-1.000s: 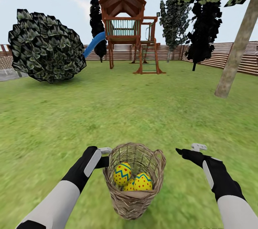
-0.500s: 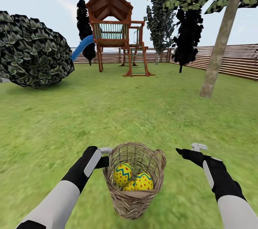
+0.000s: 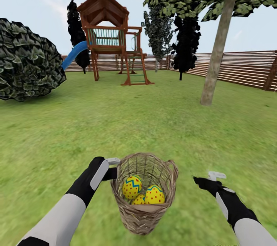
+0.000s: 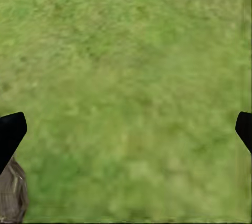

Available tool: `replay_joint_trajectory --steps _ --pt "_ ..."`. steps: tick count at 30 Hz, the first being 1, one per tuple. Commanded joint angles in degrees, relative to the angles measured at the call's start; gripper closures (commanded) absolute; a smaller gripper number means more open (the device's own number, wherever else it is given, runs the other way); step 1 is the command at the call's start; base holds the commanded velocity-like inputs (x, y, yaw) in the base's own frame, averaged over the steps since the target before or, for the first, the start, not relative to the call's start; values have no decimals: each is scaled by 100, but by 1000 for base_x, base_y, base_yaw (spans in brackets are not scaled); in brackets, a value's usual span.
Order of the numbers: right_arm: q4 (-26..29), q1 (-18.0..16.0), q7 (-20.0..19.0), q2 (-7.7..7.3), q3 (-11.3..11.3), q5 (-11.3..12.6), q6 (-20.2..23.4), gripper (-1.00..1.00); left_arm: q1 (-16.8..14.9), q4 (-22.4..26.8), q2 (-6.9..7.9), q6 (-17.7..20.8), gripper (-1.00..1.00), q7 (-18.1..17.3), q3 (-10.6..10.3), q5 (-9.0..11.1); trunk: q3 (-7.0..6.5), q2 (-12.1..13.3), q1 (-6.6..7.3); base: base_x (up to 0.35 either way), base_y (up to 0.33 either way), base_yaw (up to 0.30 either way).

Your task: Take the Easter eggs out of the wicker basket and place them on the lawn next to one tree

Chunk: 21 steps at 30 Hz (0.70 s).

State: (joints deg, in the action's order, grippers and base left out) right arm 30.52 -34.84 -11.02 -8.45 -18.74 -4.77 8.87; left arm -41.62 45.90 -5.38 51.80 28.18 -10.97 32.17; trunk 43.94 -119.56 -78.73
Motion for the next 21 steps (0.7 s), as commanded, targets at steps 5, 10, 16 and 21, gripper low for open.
replay_joint_trajectory --steps 5,10,16,21 --pt "-232 12 -32 -144 -42 -109 -141 -100 -4 27 2 -17 100 57 -3 105 -68 79 46 0 0 -206" --pt "-374 12 -32 -129 -35 -137 -152 -100 -4 43 2 -15 100 65 10 105 -159 199 111 0 0 -206" --pt "-1558 43 -20 -171 -33 -325 -1223 -100 -4 170 9 -29 100 64 7 94 -310 440 243 0 0 -200" --pt "-3009 92 -5 -127 -33 -631 -2611 -100 -4 206 121 -43 100 57 26 90 -404 640 353 0 0 -26"
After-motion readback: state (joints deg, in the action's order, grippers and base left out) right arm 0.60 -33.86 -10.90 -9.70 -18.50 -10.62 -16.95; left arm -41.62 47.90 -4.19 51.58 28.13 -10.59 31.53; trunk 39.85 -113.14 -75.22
